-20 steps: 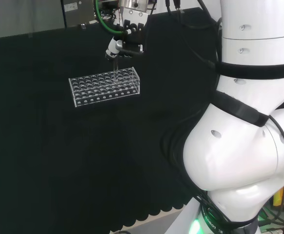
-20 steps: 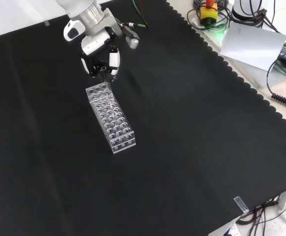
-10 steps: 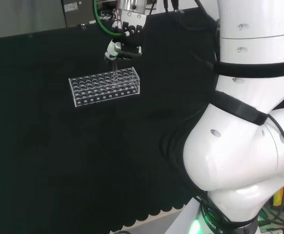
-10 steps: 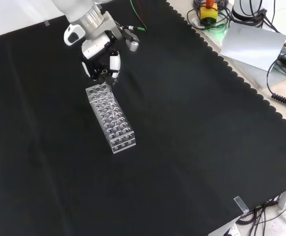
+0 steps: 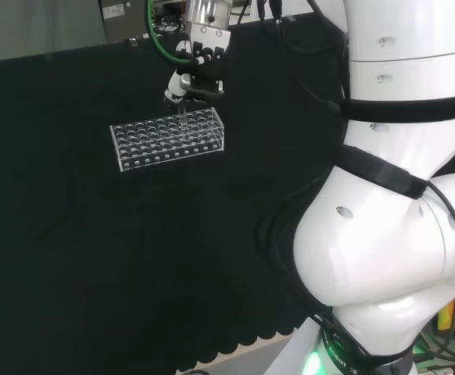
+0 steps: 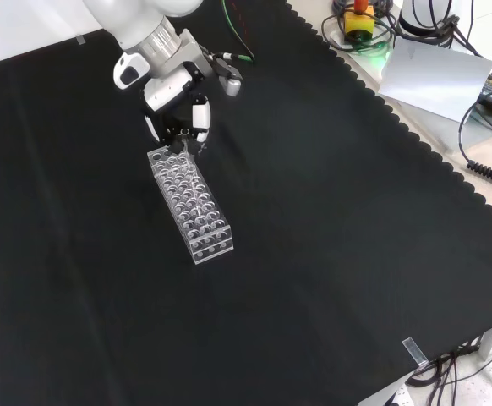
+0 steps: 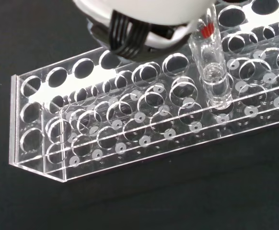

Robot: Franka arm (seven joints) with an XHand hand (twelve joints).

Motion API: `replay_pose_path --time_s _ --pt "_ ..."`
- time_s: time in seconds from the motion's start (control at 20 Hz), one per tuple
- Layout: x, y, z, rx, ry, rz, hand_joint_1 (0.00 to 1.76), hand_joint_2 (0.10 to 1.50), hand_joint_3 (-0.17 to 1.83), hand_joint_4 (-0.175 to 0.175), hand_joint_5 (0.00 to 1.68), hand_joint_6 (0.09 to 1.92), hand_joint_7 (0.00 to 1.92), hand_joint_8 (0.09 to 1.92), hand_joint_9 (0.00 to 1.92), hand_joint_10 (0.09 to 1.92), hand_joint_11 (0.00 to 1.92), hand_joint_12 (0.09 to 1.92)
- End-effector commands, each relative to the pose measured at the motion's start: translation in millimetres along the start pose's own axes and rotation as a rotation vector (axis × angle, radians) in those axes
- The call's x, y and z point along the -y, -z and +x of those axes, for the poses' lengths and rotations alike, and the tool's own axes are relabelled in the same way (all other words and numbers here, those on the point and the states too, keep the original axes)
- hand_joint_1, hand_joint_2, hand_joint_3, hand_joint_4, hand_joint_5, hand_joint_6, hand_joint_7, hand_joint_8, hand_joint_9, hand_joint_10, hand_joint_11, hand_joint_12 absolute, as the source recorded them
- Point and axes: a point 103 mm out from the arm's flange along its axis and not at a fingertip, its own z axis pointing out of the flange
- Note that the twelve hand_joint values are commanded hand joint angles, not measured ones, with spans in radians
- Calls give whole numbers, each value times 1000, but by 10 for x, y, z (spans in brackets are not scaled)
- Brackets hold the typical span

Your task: Put the test tube back in the rack.

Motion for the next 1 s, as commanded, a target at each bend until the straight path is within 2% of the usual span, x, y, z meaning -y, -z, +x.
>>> replay_pose_path --time_s 0.05,0.6,1.0 --pt "-18 -72 -42 -1 -7 13 1226 691 569 -175 1317 542 1715 506 1640 716 1304 871" --pt "-76 -264 -129 -12 -10 43 1226 691 570 -175 1317 543 1715 507 1639 717 1304 872" --pt "-120 -366 -90 -7 3 62 1226 691 571 -175 1317 543 1714 508 1639 717 1305 873"
